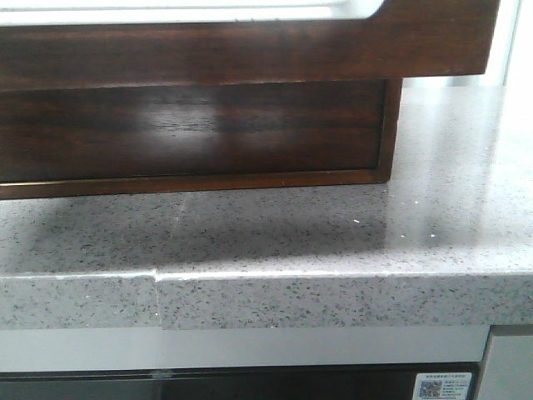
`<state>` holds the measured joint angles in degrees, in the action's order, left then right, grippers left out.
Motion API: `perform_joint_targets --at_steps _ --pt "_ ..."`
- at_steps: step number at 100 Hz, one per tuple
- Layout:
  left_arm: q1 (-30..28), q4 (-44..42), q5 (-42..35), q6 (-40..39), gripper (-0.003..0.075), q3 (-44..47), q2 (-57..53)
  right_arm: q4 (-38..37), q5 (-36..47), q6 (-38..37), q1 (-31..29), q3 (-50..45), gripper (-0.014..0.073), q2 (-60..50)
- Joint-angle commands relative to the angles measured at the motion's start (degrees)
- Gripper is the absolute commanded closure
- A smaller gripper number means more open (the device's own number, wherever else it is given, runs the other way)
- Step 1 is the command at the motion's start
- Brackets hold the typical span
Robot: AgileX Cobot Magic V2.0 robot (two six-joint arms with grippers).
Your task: Put scissors in drawer with both arms
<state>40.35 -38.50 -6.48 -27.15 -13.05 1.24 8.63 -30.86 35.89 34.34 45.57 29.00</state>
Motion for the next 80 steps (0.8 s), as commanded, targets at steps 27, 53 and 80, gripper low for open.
perform_joint_targets --at_steps 27,53,80 --pt "0.4 9.1 -3.3 -1.1 0.0742 4.6 0.0 0.4 6.7 -0.5 -0.4 -13.5 0.0654 -15.8" --pt "0.4 9.3 4.4 -1.1 0.0742 7.2 0.0 1.4 7.3 -0.7 -0.4 -21.0 0.0654 -25.4" --pt "0.4 11.2 10.0 -1.1 0.0742 7.2 0.0 3.7 7.5 -5.9 -0.4 -25.3 0.0654 -28.7"
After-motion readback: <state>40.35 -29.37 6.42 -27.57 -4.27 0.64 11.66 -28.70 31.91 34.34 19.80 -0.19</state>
